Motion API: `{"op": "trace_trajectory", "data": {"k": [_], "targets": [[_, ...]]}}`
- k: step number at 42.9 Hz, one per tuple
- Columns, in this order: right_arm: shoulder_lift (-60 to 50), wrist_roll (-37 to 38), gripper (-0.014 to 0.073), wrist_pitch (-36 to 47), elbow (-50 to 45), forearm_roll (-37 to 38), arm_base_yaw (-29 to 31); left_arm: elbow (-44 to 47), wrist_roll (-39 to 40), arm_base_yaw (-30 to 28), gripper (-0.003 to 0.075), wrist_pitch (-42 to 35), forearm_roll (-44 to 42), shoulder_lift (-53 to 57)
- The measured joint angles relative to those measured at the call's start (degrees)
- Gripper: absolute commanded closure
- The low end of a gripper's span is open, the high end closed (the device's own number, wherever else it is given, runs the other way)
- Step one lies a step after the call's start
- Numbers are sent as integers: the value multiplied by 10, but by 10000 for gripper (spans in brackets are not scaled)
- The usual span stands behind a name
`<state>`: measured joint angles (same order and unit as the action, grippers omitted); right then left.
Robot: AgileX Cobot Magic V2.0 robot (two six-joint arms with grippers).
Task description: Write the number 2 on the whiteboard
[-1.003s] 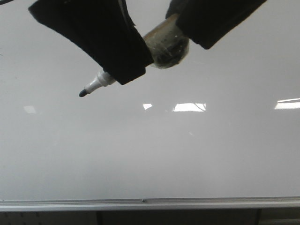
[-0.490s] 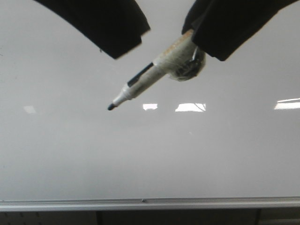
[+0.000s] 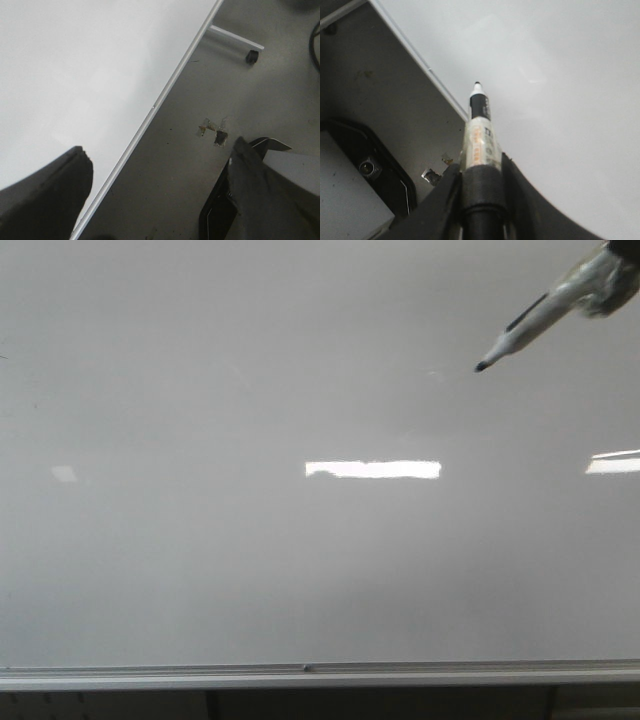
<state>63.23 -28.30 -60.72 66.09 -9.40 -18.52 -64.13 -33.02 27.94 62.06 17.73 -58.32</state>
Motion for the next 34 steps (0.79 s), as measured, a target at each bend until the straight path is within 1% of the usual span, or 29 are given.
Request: {"op": "trace_trajectory", "data": {"k": [4,10,14,20,23,26,34], "targets": [[-38,38,643,16,-10,4,56,15,13,-28,176,1,0,32],[-97,69,643,68,-67,-10,110,24,17,-55,176,1,-1,62],[-135,77,643,109,-128,-34,119,25,19,-61,176,1,-1,68],[-173,78,645,212,-213,-43,120,25,19,-62,176,1,-1,70],[-179,78,648,257,-238,-43,120,25,19,-62,176,1,-1,70],[-179,78,675,283,-248,-43,120,25,19,-62,176,1,-1,70],[-149,78,673,352,-251,-49,120,25,19,-62,176,-1,-1,70]]}}
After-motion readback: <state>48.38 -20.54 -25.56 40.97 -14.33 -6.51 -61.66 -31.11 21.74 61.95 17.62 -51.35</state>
